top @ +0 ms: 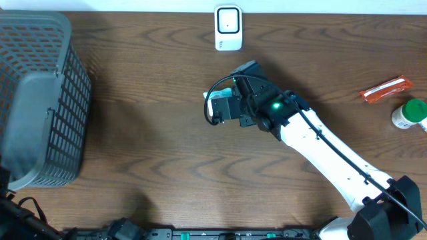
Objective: Scan the item barcode
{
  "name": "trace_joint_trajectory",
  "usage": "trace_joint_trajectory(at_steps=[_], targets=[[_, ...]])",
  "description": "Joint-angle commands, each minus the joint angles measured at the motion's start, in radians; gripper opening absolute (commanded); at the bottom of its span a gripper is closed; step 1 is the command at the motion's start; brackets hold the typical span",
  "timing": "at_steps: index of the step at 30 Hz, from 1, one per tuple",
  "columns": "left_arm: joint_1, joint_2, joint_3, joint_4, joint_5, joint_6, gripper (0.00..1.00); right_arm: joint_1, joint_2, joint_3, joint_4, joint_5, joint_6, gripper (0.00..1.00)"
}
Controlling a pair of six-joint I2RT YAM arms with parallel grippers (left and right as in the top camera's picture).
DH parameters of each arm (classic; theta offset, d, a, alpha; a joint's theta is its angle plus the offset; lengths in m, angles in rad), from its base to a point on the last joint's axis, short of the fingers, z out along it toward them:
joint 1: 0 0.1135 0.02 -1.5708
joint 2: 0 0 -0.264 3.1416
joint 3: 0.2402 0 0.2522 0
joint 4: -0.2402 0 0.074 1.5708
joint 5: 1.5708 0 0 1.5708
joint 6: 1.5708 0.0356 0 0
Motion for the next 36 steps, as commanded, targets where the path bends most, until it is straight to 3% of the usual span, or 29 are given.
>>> trace_joint_trajectory(at_steps=[1, 3, 7, 13, 15, 19, 21, 24, 27, 29, 31, 34, 36], targets=[[0.004, -0.006, -0.002, 0.002, -0.051, 0.006, 0.85, 0.013, -0.027, 0.008, 0.027, -0.004, 0.019, 0.01], [0.004, -0.006, -0.002, 0.002, -0.051, 0.006, 0.85, 0.012, -0.029, 0.009, 0.043, -0.094, 0.118, 0.01], [0.004, -0.006, -0.002, 0.002, -0.051, 0.006, 0.85, -0.032, -0.026, 0.009, 0.070, -0.570, 0.296, 0.01], [0.004, -0.006, -0.002, 0.002, -0.051, 0.006, 0.85, -0.144, -0.019, 0.008, 0.341, -1.106, 0.817, 0.01], [0.004, -0.006, -0.002, 0.002, -0.051, 0.006, 0.85, -0.160, -0.014, 0.008, 0.375, -1.193, 0.961, 0.01], [0.004, -0.006, -0.002, 0.002, -0.051, 0.006, 0.85, -0.167, -0.009, 0.008, 0.386, -1.290, 1.015, 0.01], [0.004, -0.006, -0.002, 0.002, -0.051, 0.006, 0.85, -0.172, 0.004, 0.008, 0.455, -1.338, 1.126, 0.01], [0.004, -0.006, -0.002, 0.002, -0.051, 0.006, 0.85, -0.194, 0.060, 0.008, 0.680, -1.424, 1.392, 0.01], [0.004, -0.006, -0.002, 0.002, -0.051, 0.006, 0.85, -0.217, 0.158, 0.009, 1.076, -1.502, 1.741, 0.01], [0.004, -0.006, -0.002, 0.002, -0.051, 0.006, 0.85, -0.235, 0.248, 0.011, 1.397, -1.502, 2.053, 0.01], [0.004, -0.006, -0.002, 0.002, -0.051, 0.006, 0.86, -0.252, 0.317, 0.021, 1.598, -1.502, 2.234, 0.01], [0.004, -0.006, -0.002, 0.002, -0.051, 0.006, 0.85, -0.280, 0.429, 0.076, 1.793, -1.497, 2.425, 0.01], [0.004, -0.006, -0.002, 0.002, -0.051, 0.006, 0.85, -0.294, 0.503, 0.148, 1.790, -1.502, 2.461, 0.01]])
